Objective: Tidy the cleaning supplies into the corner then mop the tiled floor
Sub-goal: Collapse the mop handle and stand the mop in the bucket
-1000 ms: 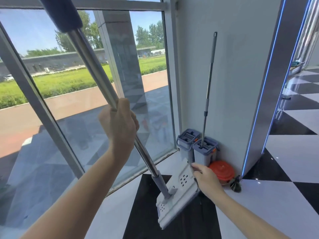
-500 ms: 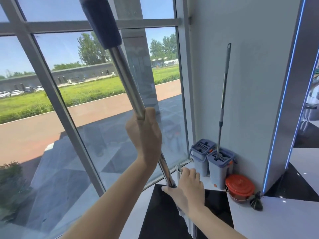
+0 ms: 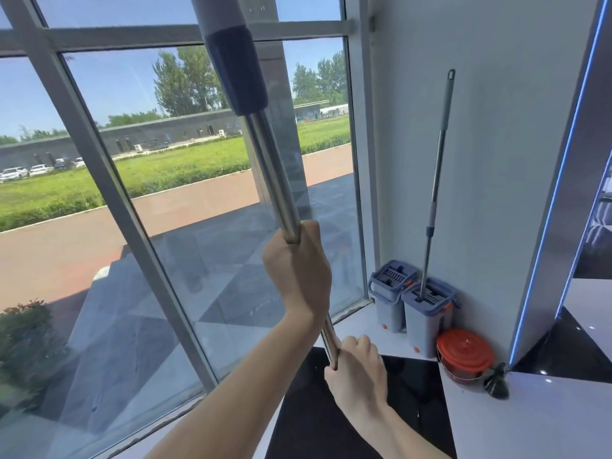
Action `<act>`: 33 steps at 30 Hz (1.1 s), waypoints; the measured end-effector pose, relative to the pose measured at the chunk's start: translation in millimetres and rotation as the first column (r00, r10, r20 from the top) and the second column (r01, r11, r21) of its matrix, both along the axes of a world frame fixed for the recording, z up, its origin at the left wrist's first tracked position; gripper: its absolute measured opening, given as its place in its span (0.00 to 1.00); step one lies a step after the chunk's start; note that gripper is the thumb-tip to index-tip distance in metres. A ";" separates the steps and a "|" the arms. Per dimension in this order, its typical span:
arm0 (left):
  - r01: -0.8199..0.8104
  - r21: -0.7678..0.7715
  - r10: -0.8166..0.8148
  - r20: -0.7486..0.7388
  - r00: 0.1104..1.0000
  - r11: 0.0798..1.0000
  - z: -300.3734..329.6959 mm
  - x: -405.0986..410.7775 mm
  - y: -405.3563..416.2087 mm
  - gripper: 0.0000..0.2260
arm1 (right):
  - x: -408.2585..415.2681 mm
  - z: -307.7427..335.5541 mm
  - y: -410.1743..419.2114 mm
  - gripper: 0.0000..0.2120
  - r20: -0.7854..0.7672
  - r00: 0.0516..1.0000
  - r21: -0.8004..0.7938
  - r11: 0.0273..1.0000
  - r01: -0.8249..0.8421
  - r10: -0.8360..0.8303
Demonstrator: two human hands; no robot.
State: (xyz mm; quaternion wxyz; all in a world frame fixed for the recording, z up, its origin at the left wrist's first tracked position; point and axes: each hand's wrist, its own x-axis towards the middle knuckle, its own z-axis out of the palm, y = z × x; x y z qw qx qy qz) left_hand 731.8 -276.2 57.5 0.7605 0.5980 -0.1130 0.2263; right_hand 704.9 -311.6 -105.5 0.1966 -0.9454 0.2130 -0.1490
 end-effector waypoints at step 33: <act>0.349 0.122 -0.317 -0.222 0.922 0.929 -56.2 320.6 -135.5 0.17 | 271.9 -3.1 -150.9 0.19 0.083 0.996 0.441 0.897 -0.018 -0.021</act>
